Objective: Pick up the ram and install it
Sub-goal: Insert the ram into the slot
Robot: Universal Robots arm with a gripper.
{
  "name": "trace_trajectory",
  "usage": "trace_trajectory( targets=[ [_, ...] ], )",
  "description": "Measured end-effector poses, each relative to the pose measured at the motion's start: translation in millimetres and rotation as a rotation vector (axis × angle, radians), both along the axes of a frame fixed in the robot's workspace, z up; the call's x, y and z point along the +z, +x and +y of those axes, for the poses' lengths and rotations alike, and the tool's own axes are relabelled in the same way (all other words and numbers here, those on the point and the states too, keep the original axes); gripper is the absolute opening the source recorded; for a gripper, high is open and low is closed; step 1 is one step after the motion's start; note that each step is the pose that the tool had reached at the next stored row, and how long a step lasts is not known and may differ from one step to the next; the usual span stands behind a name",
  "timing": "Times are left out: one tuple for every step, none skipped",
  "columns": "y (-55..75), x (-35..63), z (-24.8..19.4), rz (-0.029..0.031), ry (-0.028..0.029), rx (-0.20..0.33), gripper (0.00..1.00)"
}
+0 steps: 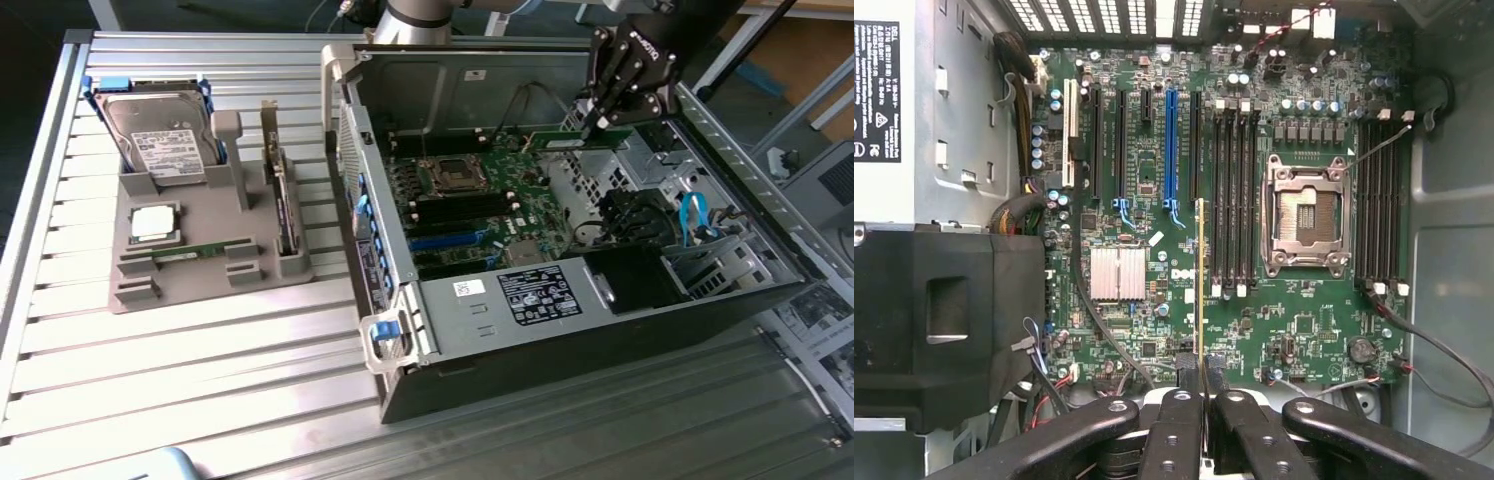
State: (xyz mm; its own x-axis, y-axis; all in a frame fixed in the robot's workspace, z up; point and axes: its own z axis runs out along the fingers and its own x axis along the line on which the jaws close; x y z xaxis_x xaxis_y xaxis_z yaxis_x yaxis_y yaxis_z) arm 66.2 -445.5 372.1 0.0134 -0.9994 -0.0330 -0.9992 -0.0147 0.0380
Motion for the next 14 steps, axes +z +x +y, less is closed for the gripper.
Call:
trace_trajectory(
  targets=[
    [0.0,-0.2,0.0,0.0000,0.0000,0.000,0.12],
    [0.0,-0.4,0.0,0.0000,0.0000,0.000,0.12],
    [0.0,-0.6,0.0,0.0000,0.0000,0.000,0.12],
    [0.0,-0.9,0.0,0.0000,0.0001,0.000,0.12],
    [0.0,-1.1,0.0,0.0000,0.0000,0.000,0.12],
    [0.0,-1.3,0.0,0.0000,0.0001,0.000,0.12],
    [0.0,-1.5,0.0,0.0000,0.0000,0.000,0.12],
    [0.0,-1.7,0.0,0.0000,0.0000,0.000,0.12],
    [0.0,-1.9,0.0,0.0000,0.0000,0.000,0.12],
    [0.0,-2.0,0.0,0.0000,0.0000,0.000,0.12],
    [0.0,-2.2,0.0,0.0000,0.0000,0.000,0.12],
    [0.0,-2.4,0.0,0.0000,0.0000,0.000,0.12],
    [0.0,-2.7,0.0,0.0000,0.0000,0.000,0.12],
    [0.0,-3.1,0.0,0.0000,0.0001,0.000,0.12]
  ],
)
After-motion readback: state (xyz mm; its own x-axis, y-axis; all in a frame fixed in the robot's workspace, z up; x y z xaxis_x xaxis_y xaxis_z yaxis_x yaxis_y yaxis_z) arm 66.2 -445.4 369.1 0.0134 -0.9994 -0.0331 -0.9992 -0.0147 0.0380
